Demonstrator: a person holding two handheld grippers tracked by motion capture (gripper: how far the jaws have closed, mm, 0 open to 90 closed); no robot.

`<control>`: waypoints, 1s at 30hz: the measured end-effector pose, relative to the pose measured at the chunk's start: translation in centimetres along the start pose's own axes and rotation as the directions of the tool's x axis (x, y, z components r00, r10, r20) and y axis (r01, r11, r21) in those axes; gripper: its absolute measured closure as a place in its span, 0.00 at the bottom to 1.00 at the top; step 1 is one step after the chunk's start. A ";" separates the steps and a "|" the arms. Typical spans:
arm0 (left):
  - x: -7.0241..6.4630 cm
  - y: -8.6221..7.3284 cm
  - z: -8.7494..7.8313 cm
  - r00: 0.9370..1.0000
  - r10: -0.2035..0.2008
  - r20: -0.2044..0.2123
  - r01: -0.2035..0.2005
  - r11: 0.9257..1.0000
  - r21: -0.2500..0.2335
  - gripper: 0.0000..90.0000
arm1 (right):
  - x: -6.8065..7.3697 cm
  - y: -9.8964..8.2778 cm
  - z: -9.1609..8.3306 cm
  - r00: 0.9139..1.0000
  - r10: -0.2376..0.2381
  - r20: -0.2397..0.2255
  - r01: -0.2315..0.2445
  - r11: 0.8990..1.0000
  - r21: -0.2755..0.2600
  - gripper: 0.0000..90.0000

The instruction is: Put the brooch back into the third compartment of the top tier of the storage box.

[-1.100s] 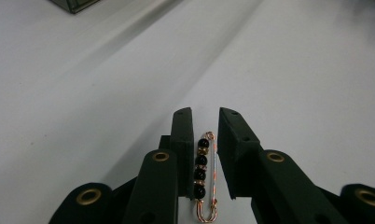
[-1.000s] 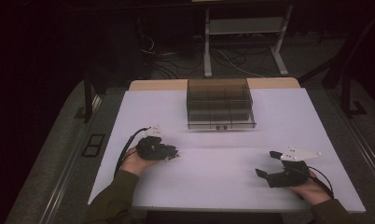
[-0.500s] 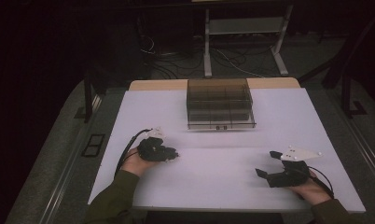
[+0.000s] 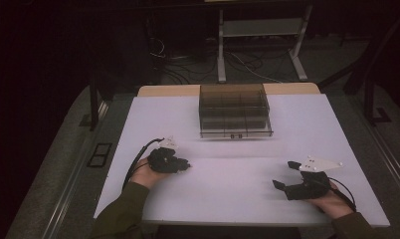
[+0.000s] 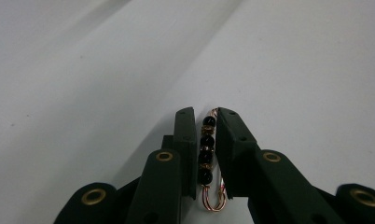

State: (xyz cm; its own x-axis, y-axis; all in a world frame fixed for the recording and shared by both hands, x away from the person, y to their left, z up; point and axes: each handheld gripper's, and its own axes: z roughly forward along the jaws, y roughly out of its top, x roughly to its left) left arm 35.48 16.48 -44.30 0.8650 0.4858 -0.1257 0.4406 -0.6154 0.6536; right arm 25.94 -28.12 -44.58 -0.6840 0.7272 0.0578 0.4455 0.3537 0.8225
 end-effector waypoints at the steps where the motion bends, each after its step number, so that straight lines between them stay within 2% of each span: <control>1: 0.0 0.0 0.0 1.000 0.005 -0.002 -0.005 1.000 0.002 0.87 | 0.0 0.0 0.0 1.000 0.002 0.000 -0.002 1.000 0.000 0.12; 10: -0.2 0.0 0.1 1.000 0.002 -0.020 -0.002 1.000 0.001 0.91 | 0.0 0.0 0.1 1.000 -0.001 -0.001 0.001 1.000 0.006 0.12; 12: -0.2 0.0 0.1 1.000 0.012 -0.024 -0.012 1.000 0.005 0.91 | 0.0 0.0 0.1 1.000 0.000 -0.001 0.000 1.000 0.006 0.12; 15: -0.2 0.1 0.1 1.000 0.003 -0.029 -0.003 1.000 0.007 0.92 | 0.0 0.0 0.1 1.000 0.000 -0.003 0.000 1.000 0.008 0.12; 18: -0.1 0.1 0.1 1.000 -0.022 -0.016 0.022 1.000 0.001 0.93 | 0.0 0.0 0.1 1.000 -0.002 -0.003 0.002 1.000 0.009 0.12; 21: 0.1 0.2 -0.1 1.000 -0.024 -0.016 0.024 1.000 0.003 0.93 | 0.0 0.0 0.1 1.000 0.000 -0.002 0.000 1.000 0.006 0.12; 24: -0.1 0.3 -0.6 0.999 -0.043 -0.028 0.042 0.999 -0.029 0.93 | 0.0 -0.1 0.1 1.000 -0.005 0.001 0.005 1.000 0.008 0.12; 27: 0.0 0.4 -1.2 0.998 -0.062 -0.016 0.060 0.996 -0.068 0.93 | 0.0 -0.1 0.1 1.000 -0.007 -0.002 0.007 1.000 0.011 0.12; 30: 0.1 0.3 -1.4 0.997 -0.076 -0.015 0.074 0.994 -0.082 0.93 | 0.0 -0.1 0.1 1.000 -0.008 -0.001 0.008 1.000 0.012 0.12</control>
State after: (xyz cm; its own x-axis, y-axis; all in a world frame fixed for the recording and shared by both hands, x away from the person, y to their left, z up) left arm 35.33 17.19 -43.02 0.8255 0.5401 -0.1641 0.4825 -0.5244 0.7016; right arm 25.97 -28.05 -44.70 -0.6882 0.7237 0.0512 0.4466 0.3670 0.8160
